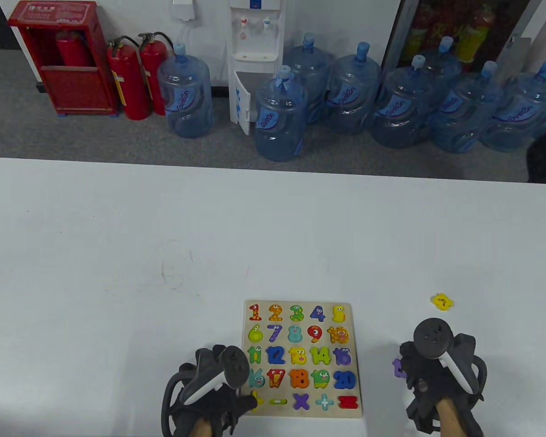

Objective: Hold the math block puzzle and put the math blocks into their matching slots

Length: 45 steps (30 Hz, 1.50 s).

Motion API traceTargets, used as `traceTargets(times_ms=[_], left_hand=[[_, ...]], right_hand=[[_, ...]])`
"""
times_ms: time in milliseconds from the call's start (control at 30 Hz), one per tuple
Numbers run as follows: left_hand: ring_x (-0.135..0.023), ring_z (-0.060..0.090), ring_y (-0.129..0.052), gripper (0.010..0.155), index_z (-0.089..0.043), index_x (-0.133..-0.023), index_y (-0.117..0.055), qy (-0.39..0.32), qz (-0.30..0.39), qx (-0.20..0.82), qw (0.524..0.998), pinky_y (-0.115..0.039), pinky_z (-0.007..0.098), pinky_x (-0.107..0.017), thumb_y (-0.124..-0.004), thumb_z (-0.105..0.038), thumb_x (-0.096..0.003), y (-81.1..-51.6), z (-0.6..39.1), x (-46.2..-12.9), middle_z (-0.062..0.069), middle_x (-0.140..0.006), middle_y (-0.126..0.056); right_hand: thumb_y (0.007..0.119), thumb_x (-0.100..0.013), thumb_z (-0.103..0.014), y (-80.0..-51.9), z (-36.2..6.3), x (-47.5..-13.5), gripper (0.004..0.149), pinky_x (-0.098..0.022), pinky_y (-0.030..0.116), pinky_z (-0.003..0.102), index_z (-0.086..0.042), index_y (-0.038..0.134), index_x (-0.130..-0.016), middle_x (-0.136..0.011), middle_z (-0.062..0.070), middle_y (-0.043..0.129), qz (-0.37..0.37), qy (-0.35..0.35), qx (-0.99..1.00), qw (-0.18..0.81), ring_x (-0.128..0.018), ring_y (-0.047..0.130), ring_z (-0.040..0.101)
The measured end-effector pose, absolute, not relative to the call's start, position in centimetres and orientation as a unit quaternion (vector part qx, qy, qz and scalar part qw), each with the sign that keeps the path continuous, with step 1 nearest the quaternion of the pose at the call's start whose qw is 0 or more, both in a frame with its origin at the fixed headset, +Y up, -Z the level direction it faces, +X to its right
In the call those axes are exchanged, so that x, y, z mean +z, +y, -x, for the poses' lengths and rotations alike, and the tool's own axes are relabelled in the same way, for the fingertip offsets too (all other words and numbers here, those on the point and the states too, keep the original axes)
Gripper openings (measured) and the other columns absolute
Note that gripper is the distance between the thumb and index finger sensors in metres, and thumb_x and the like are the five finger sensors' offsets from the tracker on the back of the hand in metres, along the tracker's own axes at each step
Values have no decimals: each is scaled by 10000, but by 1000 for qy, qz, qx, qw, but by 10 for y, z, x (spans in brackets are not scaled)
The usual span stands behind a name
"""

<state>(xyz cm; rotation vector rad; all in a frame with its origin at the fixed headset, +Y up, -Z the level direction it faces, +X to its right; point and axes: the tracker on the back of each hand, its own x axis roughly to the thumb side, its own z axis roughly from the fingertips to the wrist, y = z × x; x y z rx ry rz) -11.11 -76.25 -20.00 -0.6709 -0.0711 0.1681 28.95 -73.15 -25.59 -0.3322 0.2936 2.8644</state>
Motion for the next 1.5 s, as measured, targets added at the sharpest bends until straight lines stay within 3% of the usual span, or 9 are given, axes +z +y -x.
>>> traceTargets(times_ms=[133,300,367,467,533,667,833,1200,1500], left_hand=[[-1004,455,-15,919,-264,-1039,-156,-35,328,83,940,-206,730,-703,-654,-606,-347,-763,111,-200,39,-1047,1],[-1003,457,-15,919,-263,-1039,-158,-35,328,83,940,-208,731,-702,-655,-606,-346,-763,111,-200,41,-1048,0],[-1003,456,-17,920,-262,-1040,-157,-35,329,82,940,-209,732,-702,-655,-606,-347,-763,111,-200,41,-1048,-1],[-1003,456,-15,920,-262,-1040,-156,-35,329,82,940,-208,730,-703,-654,-606,-347,-763,111,-200,40,-1048,0],[-1003,456,-15,919,-263,-1039,-157,-35,329,83,940,-207,731,-702,-655,-605,-347,-763,111,-200,40,-1048,1],[-1003,456,-16,919,-262,-1039,-158,-35,329,82,940,-209,731,-702,-655,-606,-347,-763,111,-200,41,-1047,0],[-1003,456,-14,918,-263,-1039,-156,-35,328,82,940,-207,731,-702,-652,-607,-347,-763,111,-200,40,-1047,2],[-1002,457,-14,920,-263,-1039,-156,-36,329,83,940,-207,732,-701,-654,-607,-347,-763,111,-200,39,-1047,2],[-1004,453,-15,917,-265,-1041,-162,-33,329,87,940,-207,730,-703,-658,-604,-348,-762,112,-202,36,-1049,-4]], right_hand=[[817,-311,-310,-735,-277,-254,476,-263,879,285,-193,831,-771,-693,90,910,100,94,988,65,-359,1047,140],[802,-311,-332,-736,-260,-253,515,-307,865,310,-205,795,-810,-765,72,871,99,72,989,-87,-419,1031,156],[811,-304,-334,-734,-258,-250,582,-377,848,340,-220,725,-868,-852,61,799,84,78,990,-84,-545,999,187],[889,-268,-310,-734,-255,-247,797,-577,739,437,-273,514,-970,-1026,29,533,31,136,990,-36,-858,789,272],[922,-227,-313,-737,-254,-246,860,-613,714,445,-305,491,-971,-1046,-2,479,11,146,988,-40,-909,731,272],[922,-184,-327,-741,-250,-249,756,-589,730,404,-348,655,-891,-979,-57,643,-22,112,991,-67,-844,766,252],[922,-182,-316,-742,-246,-249,653,-498,805,337,-335,762,-814,-855,-67,789,-31,71,995,-67,-591,944,139],[915,-199,-295,-741,-242,-249,656,-539,785,385,-296,757,-835,-869,-25,787,-47,68,995,-59,-595,944,162],[911,-210,-285,-719,-223,-244,656,-544,780,407,-282,753,-847,-880,-9,784,-79,20,996,-30,-602,945,174]])
